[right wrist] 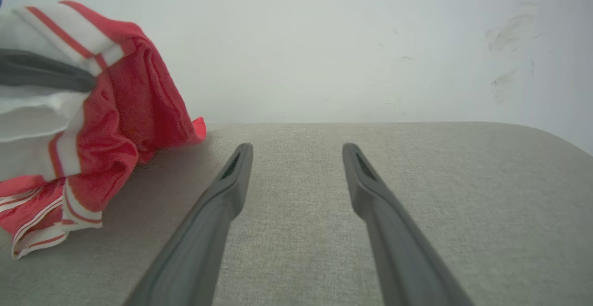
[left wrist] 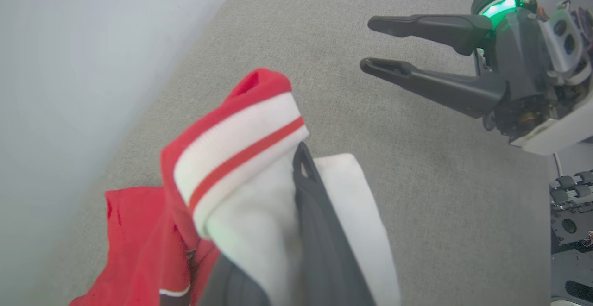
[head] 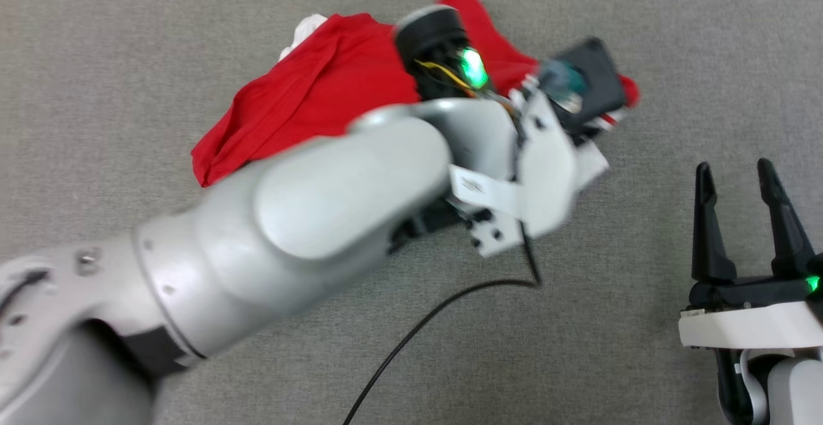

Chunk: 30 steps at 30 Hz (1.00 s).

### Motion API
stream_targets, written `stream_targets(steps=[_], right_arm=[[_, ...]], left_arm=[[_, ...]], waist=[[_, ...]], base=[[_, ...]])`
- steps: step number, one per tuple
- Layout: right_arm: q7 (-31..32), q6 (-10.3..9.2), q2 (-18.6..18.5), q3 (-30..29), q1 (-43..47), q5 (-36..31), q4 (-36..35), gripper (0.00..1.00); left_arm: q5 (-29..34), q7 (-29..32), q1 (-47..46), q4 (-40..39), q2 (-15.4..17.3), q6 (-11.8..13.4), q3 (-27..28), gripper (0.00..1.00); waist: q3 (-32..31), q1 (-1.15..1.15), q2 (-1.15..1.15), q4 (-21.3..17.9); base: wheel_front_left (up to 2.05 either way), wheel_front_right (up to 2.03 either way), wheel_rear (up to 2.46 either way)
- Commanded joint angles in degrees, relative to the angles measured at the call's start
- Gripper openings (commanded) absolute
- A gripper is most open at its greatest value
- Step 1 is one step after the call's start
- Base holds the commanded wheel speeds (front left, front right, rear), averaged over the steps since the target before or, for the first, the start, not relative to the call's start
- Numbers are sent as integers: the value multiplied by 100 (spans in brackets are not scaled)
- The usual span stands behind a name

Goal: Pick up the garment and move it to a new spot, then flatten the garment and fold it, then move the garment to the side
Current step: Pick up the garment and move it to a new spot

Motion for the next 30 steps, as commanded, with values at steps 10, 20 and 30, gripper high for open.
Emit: stream_targets(steps=[10, 20, 30], right_arm=[[-14, -4, 13, -200, -286, 13, -60, 100], [-14, -4, 13, -259, -364, -3, 4, 100], [-14, -4, 14, -285, -136, 36, 186, 100]], left_arm=[[901, 563, 947, 131, -1216, -2, -3, 0], [1378, 1067, 2135, 466, -1458, -2, -5, 0], [1325, -712, 1931, 911, -1508, -2, -4, 100]], waist=[[425, 0, 0, -181], [626, 0, 0, -312], [87, 0, 0, -164]], base=[[0, 0, 0], [0, 0, 0], [0, 0, 0]])
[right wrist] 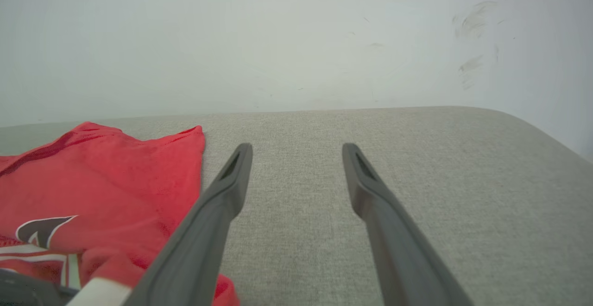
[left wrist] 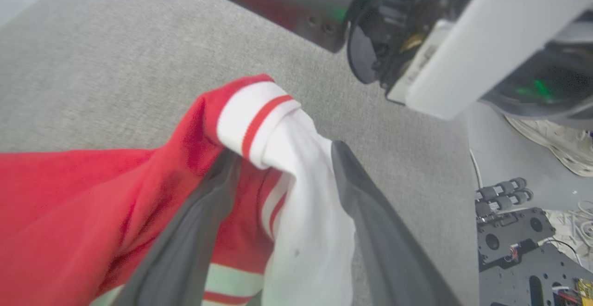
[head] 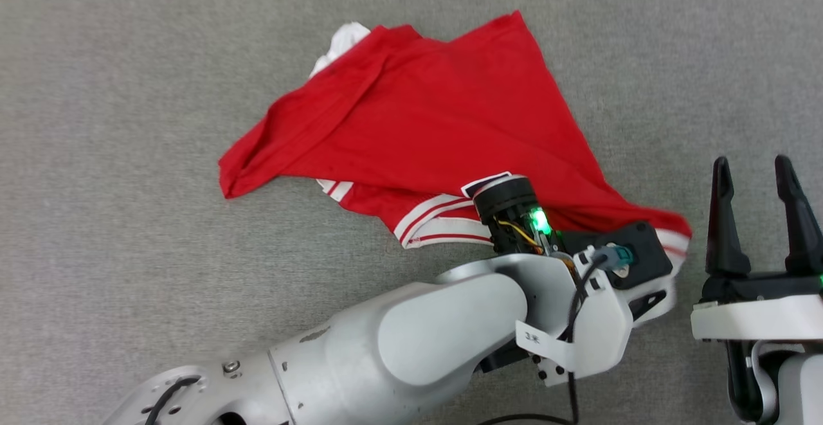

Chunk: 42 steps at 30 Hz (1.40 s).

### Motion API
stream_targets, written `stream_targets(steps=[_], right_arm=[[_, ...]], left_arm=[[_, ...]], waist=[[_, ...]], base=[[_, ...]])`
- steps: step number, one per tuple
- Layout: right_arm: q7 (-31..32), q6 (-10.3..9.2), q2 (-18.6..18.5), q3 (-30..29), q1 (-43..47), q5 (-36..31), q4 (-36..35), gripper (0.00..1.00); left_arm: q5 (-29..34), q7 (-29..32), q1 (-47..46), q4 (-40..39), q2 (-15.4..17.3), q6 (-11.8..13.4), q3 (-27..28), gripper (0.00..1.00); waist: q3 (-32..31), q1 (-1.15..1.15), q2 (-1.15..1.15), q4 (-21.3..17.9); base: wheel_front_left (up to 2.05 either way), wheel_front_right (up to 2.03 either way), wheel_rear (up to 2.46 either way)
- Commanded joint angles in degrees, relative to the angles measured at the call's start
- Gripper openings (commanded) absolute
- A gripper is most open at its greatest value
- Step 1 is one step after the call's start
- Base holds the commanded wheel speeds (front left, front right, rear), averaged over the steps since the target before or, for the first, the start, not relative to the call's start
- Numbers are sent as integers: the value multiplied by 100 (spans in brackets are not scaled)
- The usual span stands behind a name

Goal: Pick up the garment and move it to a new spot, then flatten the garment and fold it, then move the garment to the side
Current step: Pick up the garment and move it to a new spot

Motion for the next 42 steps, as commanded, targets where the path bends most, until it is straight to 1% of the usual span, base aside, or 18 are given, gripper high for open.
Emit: stream_targets(steps=[1, 4, 7, 11, 15, 19, 22, 26, 29, 33, 36, 40, 42], right_arm=[[-14, -4, 12, -2, 98, 9, 28, 100], [-14, -4, 11, -15, 250, 36, 87, 100], [-14, -4, 12, -20, 398, 46, 128, 100], [-14, -4, 11, -7, 583, 64, 177, 100], [-14, -4, 13, -1, 752, 71, 224, 100], [-14, -4, 12, 20, 875, 70, 265, 100], [-14, -4, 11, 2, 968, 76, 277, 100], [-14, -4, 11, -23, 1099, 92, 272, 100], [-14, -4, 11, -11, 1175, 118, 262, 100], [-14, -4, 11, 29, 1272, 148, 269, 100], [-14, -4, 11, 69, 1323, 162, 296, 100], [-14, -4, 11, 128, 1339, 189, 283, 100], [-14, -4, 10, 158, 1348, 202, 281, 100]], left_arm=[[-50, -252, -65, 38, -19, -3, 10, 100], [-221, -1048, -170, 243, -17, -3, 26, 100], [-311, -1685, -193, 510, -18, 18, 181, 100], [-299, -2369, -37, 832, -11, 287, 464, 100], [-275, -2762, 208, 999, 194, 659, 815, 100], [-164, -2883, 600, 902, 530, 1104, 1287, 100], [68, -2895, 1069, 472, 842, 1428, 1863, 100], [458, -2891, 1865, -103, 1233, 1794, 2605, 100], [737, -2886, 2487, -469, 1469, 1989, 3142, 100], [1035, -2886, 3207, -823, 1646, 2176, 3826, 100], [1207, -2887, 3734, -1023, 1675, 2221, 4315, 100], [1429, -2887, 4367, -1204, 1578, 2113, 4887, 100], [1567, -2887, 4642, -1312, 1464, 2030, 5163, 100]], waist=[[-247, 0, 0, 103], [-564, 0, 0, 208], [-871, 0, 0, 321], [-1226, 0, 0, 451], [-1515, 0, 0, 548], [-1758, 0, 0, 614], [-1906, 0, 0, 664], [-2089, 0, 0, 732], [-2180, 0, 0, 764], [-2280, 0, 0, 791], [-2351, 0, 0, 779], [-2419, 0, 0, 709], [-2444, 0, 0, 668]], base=[[0, 0, 0], [0, 0, 0], [0, 0, 0], [0, 0, 0], [0, 0, 0], [0, 0, 0], [0, 0, 0], [0, 0, 0], [0, 0, 0], [0, 0, 0], [0, 0, 0], [0, 0, 0], [0, 0, 0]])
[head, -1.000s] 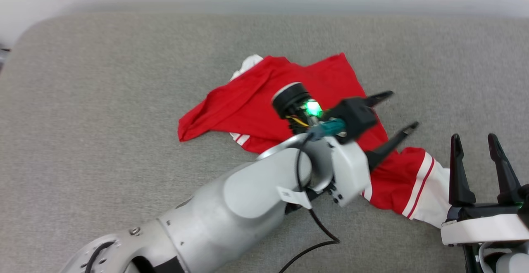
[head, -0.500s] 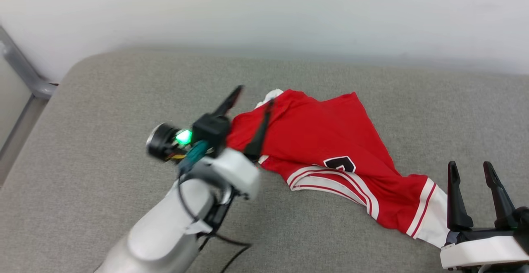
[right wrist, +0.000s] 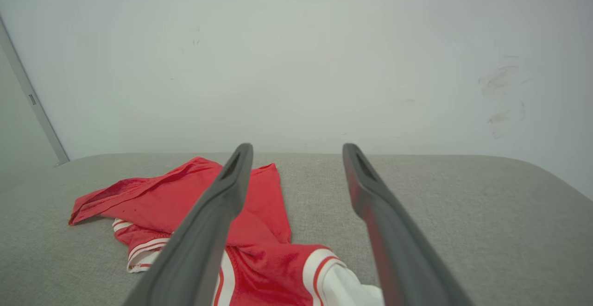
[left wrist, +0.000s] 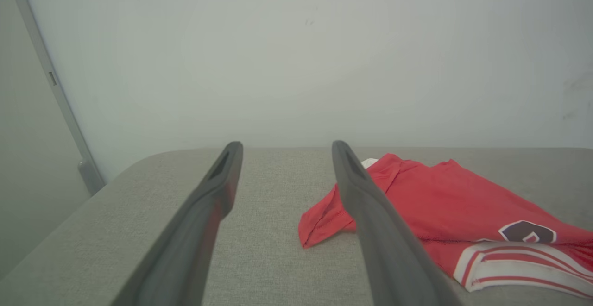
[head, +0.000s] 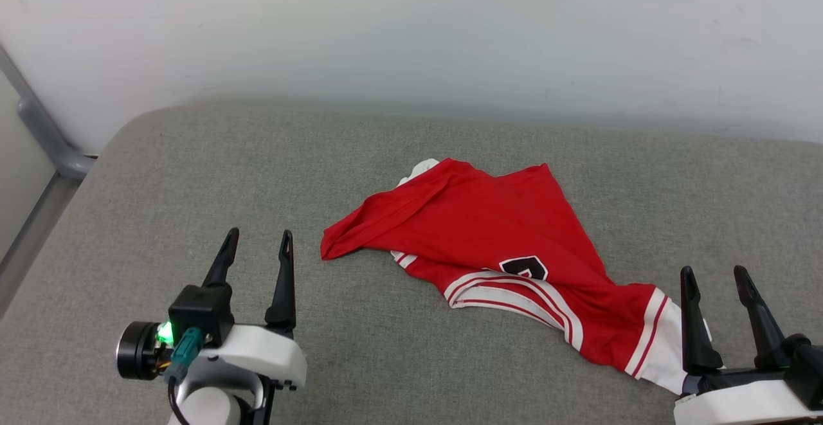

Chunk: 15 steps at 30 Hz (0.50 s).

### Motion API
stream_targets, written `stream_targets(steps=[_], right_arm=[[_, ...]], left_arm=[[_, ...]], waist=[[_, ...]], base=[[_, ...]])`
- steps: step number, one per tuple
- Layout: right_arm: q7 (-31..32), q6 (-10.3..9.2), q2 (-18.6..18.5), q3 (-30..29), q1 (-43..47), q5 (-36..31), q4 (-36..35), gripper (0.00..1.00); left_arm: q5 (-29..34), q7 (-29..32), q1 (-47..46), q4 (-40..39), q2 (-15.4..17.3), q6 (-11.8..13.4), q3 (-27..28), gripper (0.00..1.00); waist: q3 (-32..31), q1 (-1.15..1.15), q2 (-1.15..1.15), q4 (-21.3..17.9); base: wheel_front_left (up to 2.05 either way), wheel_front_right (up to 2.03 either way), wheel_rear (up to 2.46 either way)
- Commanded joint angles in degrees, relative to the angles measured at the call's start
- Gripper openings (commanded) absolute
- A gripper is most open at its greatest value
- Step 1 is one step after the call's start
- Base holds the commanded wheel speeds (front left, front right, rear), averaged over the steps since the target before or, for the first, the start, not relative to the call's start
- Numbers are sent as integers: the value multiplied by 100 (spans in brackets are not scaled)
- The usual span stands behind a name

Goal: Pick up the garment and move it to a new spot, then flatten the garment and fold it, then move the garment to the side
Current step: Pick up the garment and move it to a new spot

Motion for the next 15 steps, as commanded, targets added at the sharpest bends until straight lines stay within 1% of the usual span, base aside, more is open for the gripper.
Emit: stream_targets(steps=[1, 4, 7, 12, 14, 15], right_arm=[[-14, -4, 7, 33, 63, 37, -10, 100], [-14, -4, 9, 109, 93, 61, -2, 100], [-14, -4, 8, 191, 139, 81, 20, 100], [-14, -4, 8, 293, 212, 84, 47, 100], [-14, -4, 7, 326, 252, 83, 63, 100], [-14, -4, 7, 326, 252, 83, 63, 100]], left_arm=[[144, -14, 243, -82, -103, -103, 189, 100], [391, -14, 597, -214, -303, -273, 543, 100], [632, -15, 872, -284, -522, -544, 769, 100], [981, -15, 1152, -229, -823, -994, 956, 100], [1097, -15, 1225, -196, -938, -1118, 1026, 100], [1097, -15, 1225, -196, -938, -1118, 1026, 100]], waist=[[-35, 1, 0, -55], [-70, 1, 0, -110], [-111, 1, 0, -147], [-189, 1, 0, -185], [-218, 1, 0, -206], [-218, 1, 0, -206]], base=[[0, 0, 0], [0, 0, 0], [0, 0, 0], [0, 0, 0], [0, 0, 0], [0, 0, 0]])
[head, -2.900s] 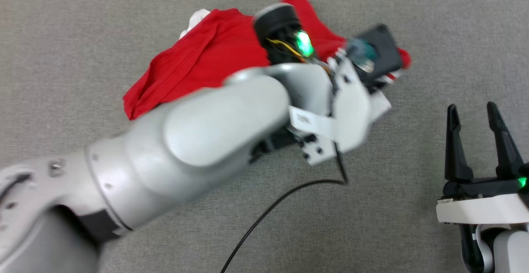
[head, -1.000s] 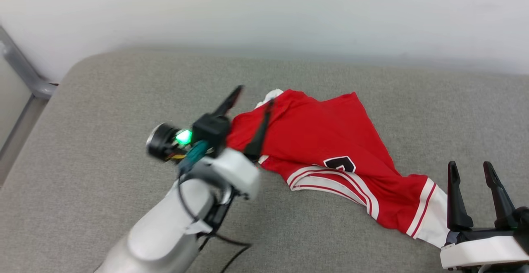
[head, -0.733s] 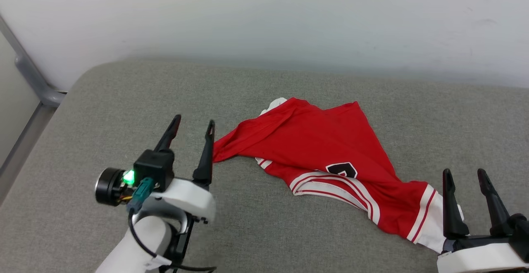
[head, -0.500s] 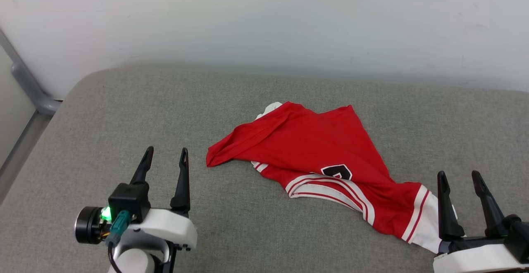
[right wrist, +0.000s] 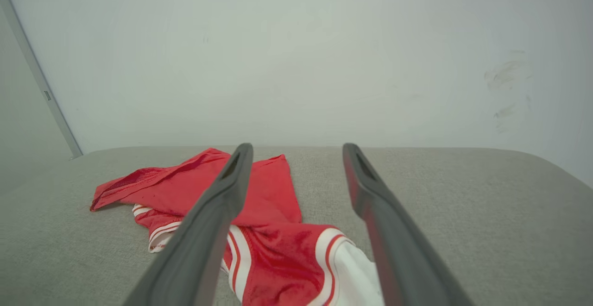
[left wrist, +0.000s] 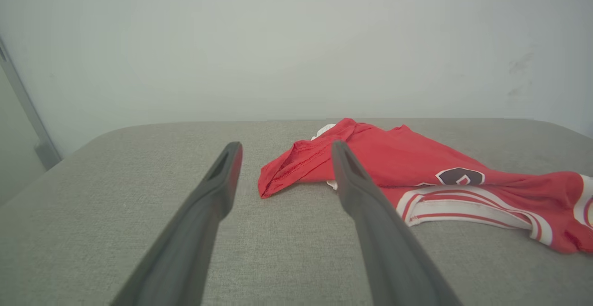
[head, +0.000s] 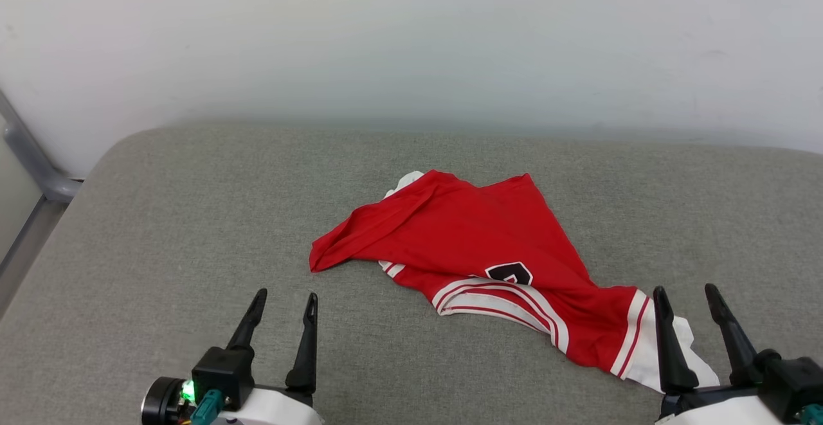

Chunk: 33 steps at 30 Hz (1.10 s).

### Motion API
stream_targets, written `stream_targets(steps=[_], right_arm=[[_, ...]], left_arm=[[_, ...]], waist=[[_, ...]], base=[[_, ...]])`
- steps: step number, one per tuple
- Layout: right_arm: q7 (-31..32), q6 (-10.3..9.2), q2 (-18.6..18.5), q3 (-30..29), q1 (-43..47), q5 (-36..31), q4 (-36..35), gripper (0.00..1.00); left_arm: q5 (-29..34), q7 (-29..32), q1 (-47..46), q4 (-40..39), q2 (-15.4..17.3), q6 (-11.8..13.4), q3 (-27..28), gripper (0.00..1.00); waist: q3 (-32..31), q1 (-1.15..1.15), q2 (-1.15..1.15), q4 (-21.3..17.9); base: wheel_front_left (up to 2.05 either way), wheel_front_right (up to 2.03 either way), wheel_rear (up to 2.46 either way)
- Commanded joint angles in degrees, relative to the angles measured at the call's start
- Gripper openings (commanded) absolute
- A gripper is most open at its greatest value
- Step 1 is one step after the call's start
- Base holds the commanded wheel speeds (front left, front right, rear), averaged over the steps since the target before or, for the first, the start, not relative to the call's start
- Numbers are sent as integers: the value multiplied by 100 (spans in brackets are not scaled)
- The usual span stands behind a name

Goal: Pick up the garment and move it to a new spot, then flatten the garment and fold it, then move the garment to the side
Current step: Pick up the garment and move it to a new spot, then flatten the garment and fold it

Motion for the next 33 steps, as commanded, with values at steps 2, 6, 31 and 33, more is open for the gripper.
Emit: stream_targets(steps=[2, 6, 31, 33], right_arm=[[-14, -4, 8, 29, 111, 51, 22, 100], [-14, -4, 8, 53, 229, 65, 84, 100], [-14, -4, 8, 30, 252, 54, 87, 100], [-14, -4, 8, -16, 180, 17, 42, 100]], left_arm=[[93, -15, 88, 35, -83, -92, 101, 100], [249, -15, 155, 109, -218, -259, 274, 100], [680, -15, 195, 285, -547, -640, 751, 100], [695, -15, 184, 286, -554, -650, 770, 100]], waist=[[-28, 0, 0, -20], [-62, 0, 0, -27], [-34, 0, 0, 18], [-21, 0, 0, 26]], base=[[0, 0, 0], [0, 0, 0], [0, 0, 0], [0, 0, 0]])
